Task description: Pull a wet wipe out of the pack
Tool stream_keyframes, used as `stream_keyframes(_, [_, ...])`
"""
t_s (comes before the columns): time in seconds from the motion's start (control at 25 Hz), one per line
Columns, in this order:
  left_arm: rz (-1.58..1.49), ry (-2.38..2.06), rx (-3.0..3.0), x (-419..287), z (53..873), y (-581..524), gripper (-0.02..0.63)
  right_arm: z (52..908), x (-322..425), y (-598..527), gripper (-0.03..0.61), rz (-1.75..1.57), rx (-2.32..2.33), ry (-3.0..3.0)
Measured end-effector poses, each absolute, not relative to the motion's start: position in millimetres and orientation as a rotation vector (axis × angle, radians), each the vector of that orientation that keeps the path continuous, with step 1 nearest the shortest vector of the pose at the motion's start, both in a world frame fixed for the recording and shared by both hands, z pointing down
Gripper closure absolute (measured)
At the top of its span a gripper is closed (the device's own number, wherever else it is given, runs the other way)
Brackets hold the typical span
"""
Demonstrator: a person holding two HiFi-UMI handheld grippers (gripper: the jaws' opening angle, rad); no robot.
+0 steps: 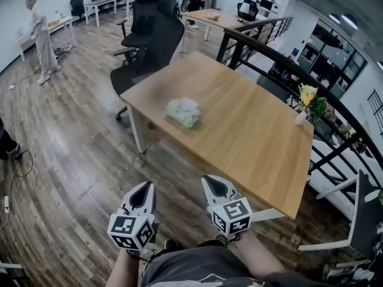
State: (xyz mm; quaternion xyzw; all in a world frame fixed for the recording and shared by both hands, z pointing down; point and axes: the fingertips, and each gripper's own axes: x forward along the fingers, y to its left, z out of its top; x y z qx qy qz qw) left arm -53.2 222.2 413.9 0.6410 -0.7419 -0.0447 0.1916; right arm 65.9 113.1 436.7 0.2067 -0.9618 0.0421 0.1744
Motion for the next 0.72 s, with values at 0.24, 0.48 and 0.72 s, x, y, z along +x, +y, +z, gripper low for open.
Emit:
stream_keyframes(0.24, [-0.132,-2.077,1.799,-69,417,216,0.588,438,57,109,0.551,0.141,0.598,-2.716])
stream_keyframes(0.48, [-0.108,-2.068,1.799,-81,426,200,0.588,441,35,93,0.551,0.143,0.588,-2.733])
stream_keyframes(0.72, [-0.068,-2.059,1.800,-89,432,173,0.589,448,12,60,0.551,0.147,0.566,-2.747])
